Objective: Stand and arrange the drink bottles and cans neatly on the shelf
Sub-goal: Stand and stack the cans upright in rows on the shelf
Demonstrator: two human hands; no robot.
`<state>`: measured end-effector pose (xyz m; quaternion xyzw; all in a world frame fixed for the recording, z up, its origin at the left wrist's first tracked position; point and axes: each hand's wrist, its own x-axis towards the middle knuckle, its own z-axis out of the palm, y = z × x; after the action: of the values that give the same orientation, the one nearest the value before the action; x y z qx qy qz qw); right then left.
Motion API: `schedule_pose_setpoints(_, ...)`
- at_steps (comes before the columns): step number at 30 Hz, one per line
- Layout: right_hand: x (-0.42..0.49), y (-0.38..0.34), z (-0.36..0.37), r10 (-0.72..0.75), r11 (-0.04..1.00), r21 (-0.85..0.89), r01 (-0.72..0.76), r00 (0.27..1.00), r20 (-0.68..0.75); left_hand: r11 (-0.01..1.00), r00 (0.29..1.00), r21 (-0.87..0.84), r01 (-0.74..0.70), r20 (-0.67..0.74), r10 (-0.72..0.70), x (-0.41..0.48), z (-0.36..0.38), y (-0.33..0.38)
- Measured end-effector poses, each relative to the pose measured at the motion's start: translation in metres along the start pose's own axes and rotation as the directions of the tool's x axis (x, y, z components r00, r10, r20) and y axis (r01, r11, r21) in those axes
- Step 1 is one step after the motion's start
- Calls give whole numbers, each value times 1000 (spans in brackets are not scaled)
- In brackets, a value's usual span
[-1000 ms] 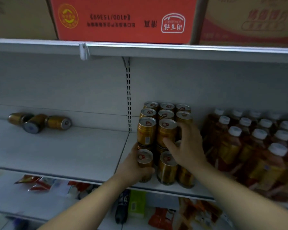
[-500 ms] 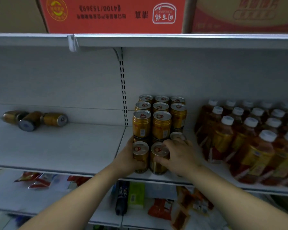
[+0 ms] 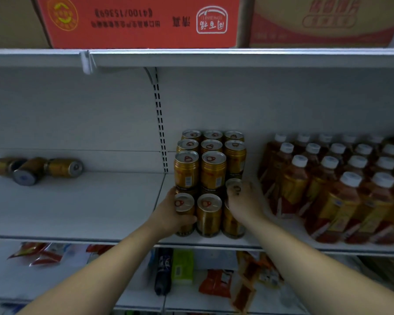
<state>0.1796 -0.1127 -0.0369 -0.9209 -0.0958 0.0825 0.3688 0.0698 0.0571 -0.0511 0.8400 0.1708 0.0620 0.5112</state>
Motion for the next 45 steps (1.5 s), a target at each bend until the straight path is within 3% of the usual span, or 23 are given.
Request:
schedule_pose_setpoints(2, -1, 0, -4, -25, 997, -67, 32, 995, 99, 1000, 1000, 15, 10, -13, -10, 0, 1, 2)
schedule_pose_setpoints(5, 4, -3, -9, -58, 980, -184, 81, 990, 125, 1000, 1000, -1, 21, -20, -21, 2, 3, 2)
schedule_pose_setpoints(8, 7, -19, -27, -213, 963, -168, 209, 977, -4, 997, 996, 55, 55, 60, -58, -3, -5, 11)
schedule_pose_setpoints(11, 11, -52, -47, -419, 881, -282, 381, 903, -90, 975, 985, 212, 63, 146, -96, -7, -31, 20)
schedule_pose_setpoints(15, 3, -113, -50, -541, 764, -407, 501, 841, 19, 904, 995, 425, 44, 58, -76, -14, -87, 15)
schedule_pose_setpoints(20, -14, -189, 3, -527, 690, -457, 562, 822, 214, 809, 999, 587, 29, 4, -39, -31, -169, -14)
schedule_pose_setpoints(26, -39, -281, 113, -543, 622, -477, 621, 781, 308, 684, 995, 723, 95, -63, -72, -70, -284, -81)
schedule_pose_setpoints(35, -58, -367, 252, -526, 480, -569, 668, 738, 423, 693, 963, 671, 265, -143, -229, -103, -423, -171)
schedule_pose_setpoints(39, -38, -384, 289, -493, 497, -567, 657, 751, 439, 715, 955, 634, 293, -167, -244, -80, -446, -194)
schedule_pose_setpoints(45, 11, -388, 348, -398, 644, -473, 602, 791, 464, 821, 949, 492, 289, -261, -177, -17, -457, -215)
